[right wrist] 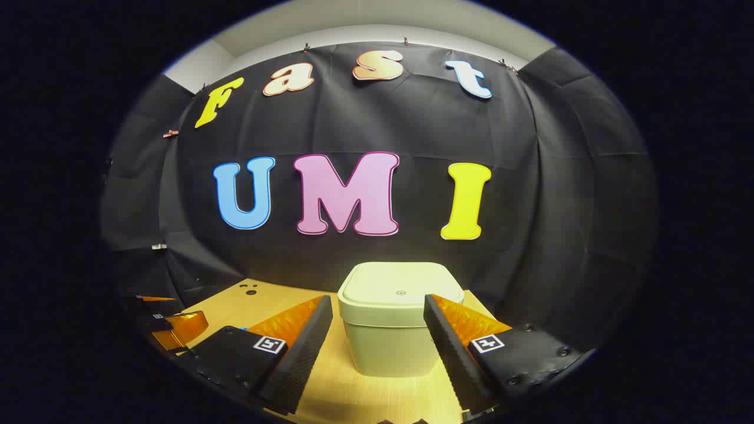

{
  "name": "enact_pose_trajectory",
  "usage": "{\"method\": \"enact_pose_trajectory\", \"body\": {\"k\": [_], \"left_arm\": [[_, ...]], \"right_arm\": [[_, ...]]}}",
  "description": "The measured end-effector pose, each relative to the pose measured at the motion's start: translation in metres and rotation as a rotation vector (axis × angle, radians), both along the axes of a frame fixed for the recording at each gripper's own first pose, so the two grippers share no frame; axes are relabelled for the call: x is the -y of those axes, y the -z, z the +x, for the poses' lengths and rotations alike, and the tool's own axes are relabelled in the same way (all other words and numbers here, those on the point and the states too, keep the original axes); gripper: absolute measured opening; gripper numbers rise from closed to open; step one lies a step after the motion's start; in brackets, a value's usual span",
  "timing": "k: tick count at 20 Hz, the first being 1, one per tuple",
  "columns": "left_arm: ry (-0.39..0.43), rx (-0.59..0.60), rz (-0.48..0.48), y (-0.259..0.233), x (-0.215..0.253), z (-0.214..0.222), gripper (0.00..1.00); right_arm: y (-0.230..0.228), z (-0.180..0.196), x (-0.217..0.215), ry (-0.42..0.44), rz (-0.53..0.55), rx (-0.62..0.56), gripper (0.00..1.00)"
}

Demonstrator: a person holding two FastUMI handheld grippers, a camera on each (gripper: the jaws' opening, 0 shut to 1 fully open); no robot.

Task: Press the lid of the desktop garbage bin to open it, pick up the crumpled paper on the desktop and throw it into the bin, then pick up the pop can on the desktop and drop it into the bin, and finally close the garbage bin lid.

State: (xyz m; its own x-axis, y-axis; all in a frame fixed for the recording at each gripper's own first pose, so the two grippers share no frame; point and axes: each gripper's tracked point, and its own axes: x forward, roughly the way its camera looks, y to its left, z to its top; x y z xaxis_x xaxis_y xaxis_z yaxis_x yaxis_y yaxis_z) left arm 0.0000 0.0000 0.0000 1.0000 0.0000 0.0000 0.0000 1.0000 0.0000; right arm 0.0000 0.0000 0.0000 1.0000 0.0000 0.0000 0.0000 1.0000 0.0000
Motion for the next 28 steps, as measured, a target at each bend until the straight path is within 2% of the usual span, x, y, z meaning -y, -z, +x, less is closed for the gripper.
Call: {"method": "enact_pose_trajectory", "body": {"k": [9, 17, 21, 28], "left_arm": [[0.005, -0.053, -0.002, 0.016, 0.003, 0.009, 0.97], [0.038, -0.057, 0.008, 0.018, 0.008, 0.011, 0.97], [0.032, -0.045, 0.054, 0.018, 0.002, 0.010, 0.97], [0.019, -0.044, 0.052, 0.019, -0.009, 0.006, 0.97]], "right_arm": [[0.011, 0.005, 0.001, -0.010, 0.008, -0.036, 0.98], [0.017, -0.003, 0.004, 0.017, 0.006, -0.064, 0.98], [0.018, -0.008, 0.004, 0.031, -0.009, -0.070, 0.98], [0.019, -0.011, 0.008, 0.063, -0.011, -0.078, 0.98]]}}
